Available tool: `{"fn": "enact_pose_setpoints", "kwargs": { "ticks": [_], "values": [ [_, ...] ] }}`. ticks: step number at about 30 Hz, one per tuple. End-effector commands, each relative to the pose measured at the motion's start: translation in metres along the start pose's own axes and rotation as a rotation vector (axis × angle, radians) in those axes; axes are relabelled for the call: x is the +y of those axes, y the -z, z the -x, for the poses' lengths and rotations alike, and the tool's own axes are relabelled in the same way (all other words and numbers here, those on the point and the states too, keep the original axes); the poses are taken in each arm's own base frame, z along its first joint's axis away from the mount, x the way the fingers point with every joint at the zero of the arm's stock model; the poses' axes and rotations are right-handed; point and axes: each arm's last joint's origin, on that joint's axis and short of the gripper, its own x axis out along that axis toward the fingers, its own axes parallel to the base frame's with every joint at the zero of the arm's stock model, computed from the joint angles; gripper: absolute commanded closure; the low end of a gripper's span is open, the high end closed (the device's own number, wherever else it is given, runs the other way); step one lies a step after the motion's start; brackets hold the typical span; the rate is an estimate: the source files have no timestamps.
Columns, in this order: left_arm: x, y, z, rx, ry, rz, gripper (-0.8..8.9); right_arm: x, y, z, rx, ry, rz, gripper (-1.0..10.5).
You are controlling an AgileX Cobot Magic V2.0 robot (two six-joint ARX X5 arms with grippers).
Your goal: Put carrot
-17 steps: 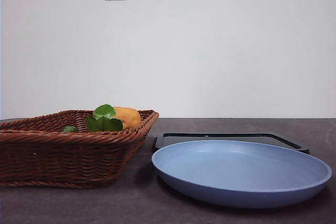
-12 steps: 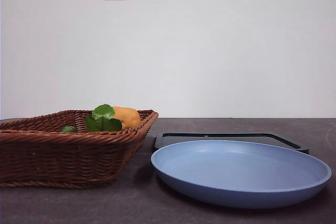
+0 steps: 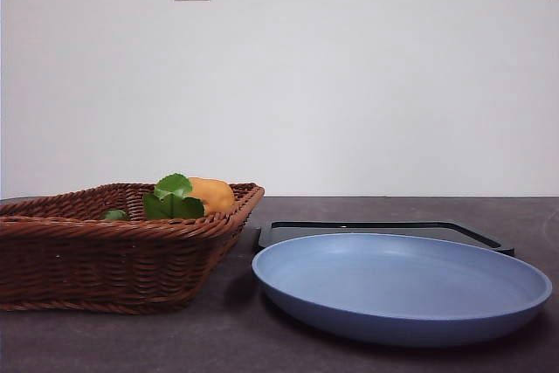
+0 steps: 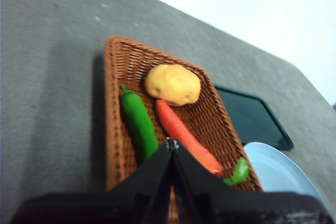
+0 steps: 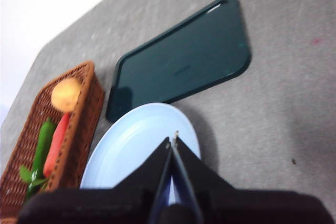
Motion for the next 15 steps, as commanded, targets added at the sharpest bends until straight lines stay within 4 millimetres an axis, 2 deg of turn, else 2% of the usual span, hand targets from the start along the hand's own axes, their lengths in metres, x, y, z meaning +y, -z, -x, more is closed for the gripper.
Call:
{"fn": "enact_pose_setpoints", "kwargs": {
  "ticks": [1,5,9,12,15],
  "values": [
    [-0.007,-0.015,-0.004,0.035,0.027,-0.070,8.06,0.007,-0.012,0.001,0.022,0.007,0.038,9.4],
    [-0.012,-0.032,-0.015,0.117,0.062,-0.083,8.06,0.011,-0.023,-0.006,0.103,0.044,0.046,9.4],
    [-0.016,-0.045,-0.030,0.213,0.111,-0.079,8.06,0.009,-0.025,-0.020,0.225,0.020,0.049,9.4],
    [-0.022,-0.053,-0.047,0.361,0.153,-0.093,8.07,0.001,-0.019,-0.042,0.400,0.021,-0.019,9.4],
    [-0.029,-0.052,-0.061,0.469,0.179,-0.112,8.07,-0.009,-0.012,-0.059,0.527,0.044,-0.046,9.2]
  ]
}}
